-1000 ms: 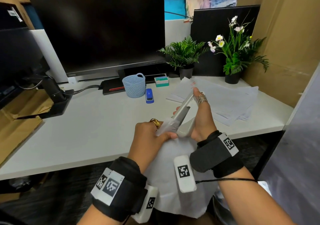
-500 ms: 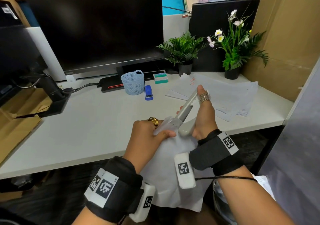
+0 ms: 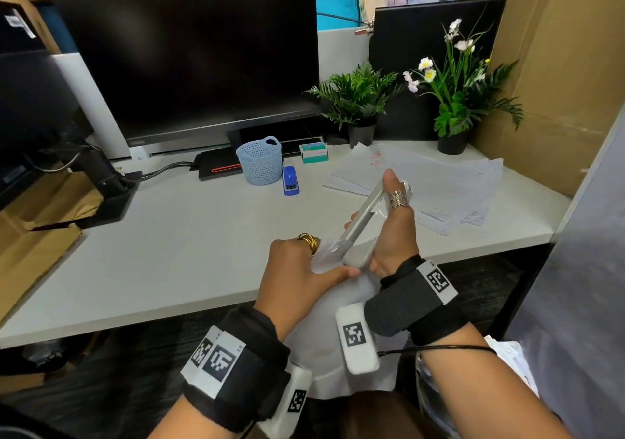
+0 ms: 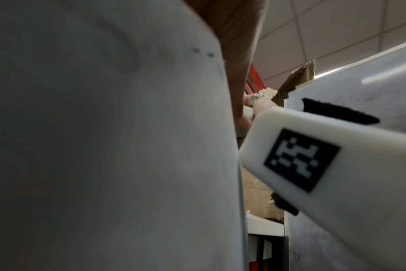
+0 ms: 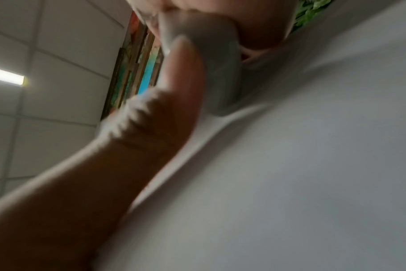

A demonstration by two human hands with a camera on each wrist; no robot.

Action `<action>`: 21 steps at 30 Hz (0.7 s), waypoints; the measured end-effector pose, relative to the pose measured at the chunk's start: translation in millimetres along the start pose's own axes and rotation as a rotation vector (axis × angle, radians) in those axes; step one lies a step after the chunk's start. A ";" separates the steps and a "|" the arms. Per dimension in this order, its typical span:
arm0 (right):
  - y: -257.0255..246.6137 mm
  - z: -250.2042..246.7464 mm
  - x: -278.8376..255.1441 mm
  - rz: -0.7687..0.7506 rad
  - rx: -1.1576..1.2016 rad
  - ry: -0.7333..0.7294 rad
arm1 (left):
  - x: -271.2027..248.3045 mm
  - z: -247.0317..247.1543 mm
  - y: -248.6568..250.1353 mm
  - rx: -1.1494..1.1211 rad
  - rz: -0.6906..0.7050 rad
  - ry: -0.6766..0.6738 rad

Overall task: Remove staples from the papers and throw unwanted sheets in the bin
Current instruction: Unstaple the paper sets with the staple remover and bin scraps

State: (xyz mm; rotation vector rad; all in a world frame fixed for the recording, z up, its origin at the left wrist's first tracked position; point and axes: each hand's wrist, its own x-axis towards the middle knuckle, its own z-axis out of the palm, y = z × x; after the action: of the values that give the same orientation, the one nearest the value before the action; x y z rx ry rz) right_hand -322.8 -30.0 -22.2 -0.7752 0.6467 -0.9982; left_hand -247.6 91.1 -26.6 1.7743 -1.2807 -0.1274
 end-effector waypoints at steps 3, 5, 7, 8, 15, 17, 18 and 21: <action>-0.6 -0.6 0.1 0.008 -0.041 -0.005 | -2.6 1.0 -1.4 0.014 0.034 -0.019; -2.0 2.7 0.5 0.015 -0.113 -0.019 | -2.6 0.5 -3.2 -0.011 0.015 -0.019; -3.1 9.2 9.5 0.053 -0.174 -0.064 | 1.7 -2.3 -8.3 -0.022 -0.040 -0.017; -4.4 13.2 14.7 0.085 -0.206 -0.090 | 5.0 -4.7 -12.6 -0.003 -0.059 -0.017; -19.7 8.3 66.8 0.165 -0.766 -0.018 | 9.0 -18.4 -38.0 0.074 -0.150 -0.043; -20.6 2.8 71.8 0.151 -1.187 -0.086 | 8.4 -18.4 -43.0 0.052 -0.157 -0.056; -19.1 0.8 73.5 0.126 -1.367 -0.125 | 8.3 -17.8 -44.2 0.045 -0.156 -0.065; -15.2 1.1 75.6 0.009 -1.686 -0.218 | 7.5 -15.6 -45.1 0.036 -0.136 -0.086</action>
State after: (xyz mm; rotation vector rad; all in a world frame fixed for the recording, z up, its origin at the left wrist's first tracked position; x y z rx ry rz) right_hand -298.7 -103.2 -18.6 -2.2766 1.2581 -0.1182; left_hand -204.0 96.5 -46.8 1.9046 -1.2280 -0.2615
